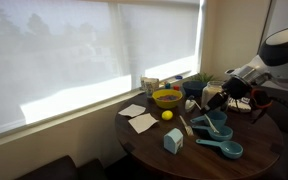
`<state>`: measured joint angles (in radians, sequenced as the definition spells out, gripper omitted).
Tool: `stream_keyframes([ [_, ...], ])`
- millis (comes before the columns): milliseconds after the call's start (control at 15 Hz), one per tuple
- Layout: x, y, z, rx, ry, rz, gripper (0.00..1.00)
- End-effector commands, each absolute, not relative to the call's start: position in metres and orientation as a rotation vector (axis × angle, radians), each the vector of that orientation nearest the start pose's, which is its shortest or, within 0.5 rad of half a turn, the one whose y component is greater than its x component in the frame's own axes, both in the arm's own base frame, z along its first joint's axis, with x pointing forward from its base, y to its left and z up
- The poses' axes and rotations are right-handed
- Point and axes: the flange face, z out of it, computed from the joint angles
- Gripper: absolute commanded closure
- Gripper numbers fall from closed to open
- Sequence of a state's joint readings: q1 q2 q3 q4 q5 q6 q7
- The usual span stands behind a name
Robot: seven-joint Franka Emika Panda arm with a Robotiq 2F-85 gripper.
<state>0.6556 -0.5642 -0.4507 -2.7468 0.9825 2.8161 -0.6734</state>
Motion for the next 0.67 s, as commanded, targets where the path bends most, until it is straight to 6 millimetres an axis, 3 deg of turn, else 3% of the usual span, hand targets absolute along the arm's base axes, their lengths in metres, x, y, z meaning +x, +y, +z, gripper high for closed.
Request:
stream_keyframes([
  [0,0.386,0.044,0.417,-2.309,-0.036,-0.743,0.97],
  [67,0.391,0.045,0.399,-2.439,0.042,-0.657,0.97],
  [200,0.387,0.046,0.412,-2.378,-0.010,-0.710,0.97],
  [467,0.389,0.044,0.402,-2.436,0.071,-0.618,0.97],
  [600,0.387,0.044,0.411,-2.425,0.097,-0.645,0.97],
])
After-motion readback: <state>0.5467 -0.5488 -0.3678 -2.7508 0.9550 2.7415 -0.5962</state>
